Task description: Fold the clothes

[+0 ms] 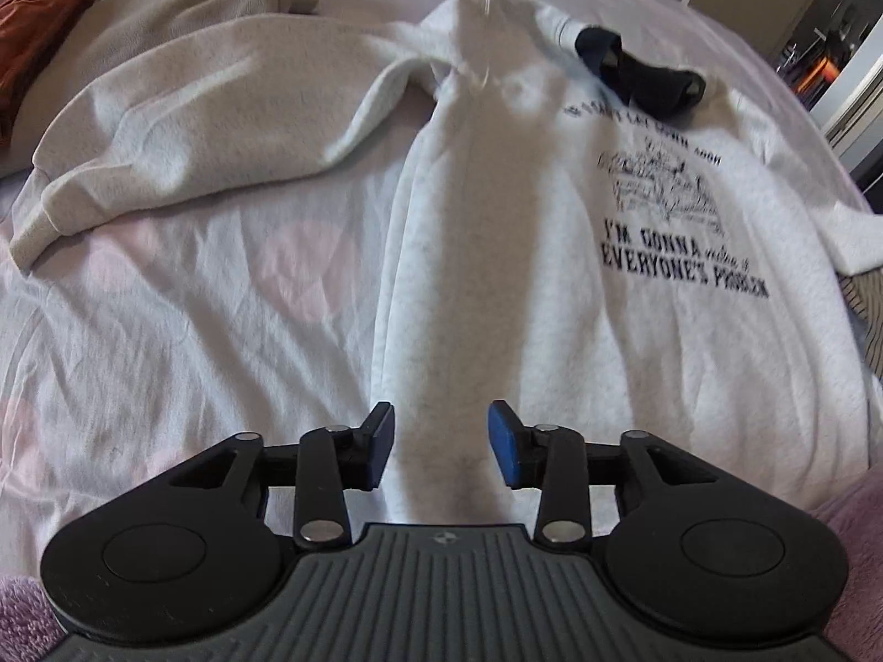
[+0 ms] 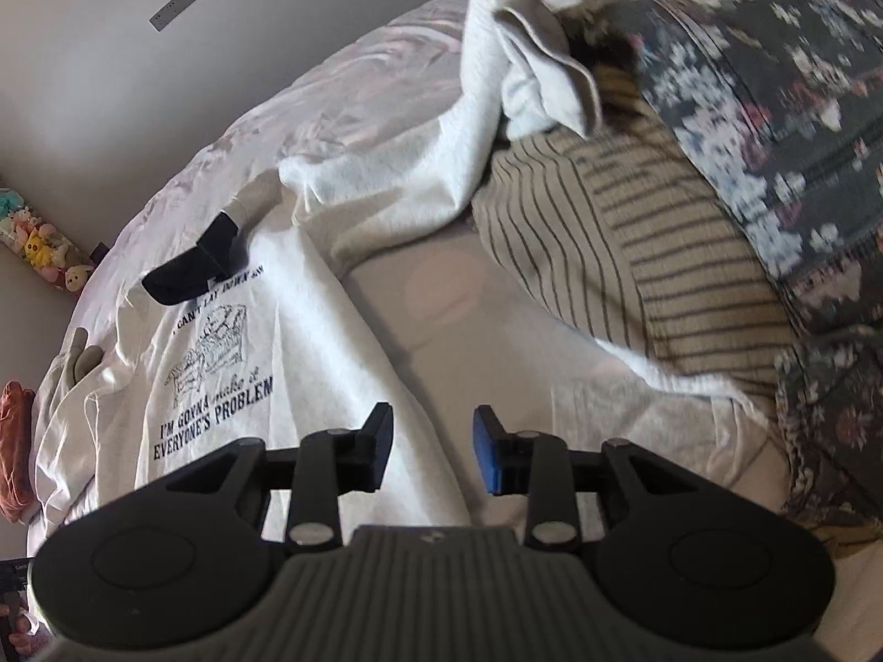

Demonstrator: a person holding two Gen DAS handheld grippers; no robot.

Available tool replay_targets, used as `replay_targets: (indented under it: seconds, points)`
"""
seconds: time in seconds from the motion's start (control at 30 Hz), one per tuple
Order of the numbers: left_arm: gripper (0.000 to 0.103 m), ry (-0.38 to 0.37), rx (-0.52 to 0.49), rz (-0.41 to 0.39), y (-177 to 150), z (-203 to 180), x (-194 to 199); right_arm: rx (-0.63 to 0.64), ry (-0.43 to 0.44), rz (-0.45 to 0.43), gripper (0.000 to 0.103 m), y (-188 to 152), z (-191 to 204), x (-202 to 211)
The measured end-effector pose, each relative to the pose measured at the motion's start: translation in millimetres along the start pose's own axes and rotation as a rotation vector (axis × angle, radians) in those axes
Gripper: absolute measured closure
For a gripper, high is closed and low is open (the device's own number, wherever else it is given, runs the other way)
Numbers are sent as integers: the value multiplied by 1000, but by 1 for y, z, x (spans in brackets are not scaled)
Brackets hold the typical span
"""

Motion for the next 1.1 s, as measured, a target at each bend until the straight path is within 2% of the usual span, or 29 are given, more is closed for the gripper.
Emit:
replay_targets:
  seconds: [0.17,0.37,0.6,0.7,0.8,0.93,1.1]
  points:
    - [62,-31,5,-109,32,-10,9,87,26,-27,68,29,51,-16]
    - [62,-38,-73,-160,60,-25,0,212,63,-24,68,44,113,-52]
    - [62,-71,-209,-152,87,-49,-39,365,62,21,68,50,167,-108]
    - [71,-72,-239,-150,103,-52,-62,452,57,34,68,51,187,-131]
    - [74,-69,-273,-135,120,-58,-87,553,42,24,68,53,203,-155]
    - [76,-74,-354,-120,146,-77,-122,643,30,18,68,61,217,-194]
    - [79,-76,-447,-96,179,-108,-173,690,18,26,69,80,222,-253]
Point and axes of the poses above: each gripper's, at about its wrist camera, not at the fingertips, and x roughly against the way its jaws point, z to its left, y to its top, the point moved 7 cm from there along -x, roughly the way its jaws point, and after that the axes turned 7 degrees about x, right-handed, at the moved point
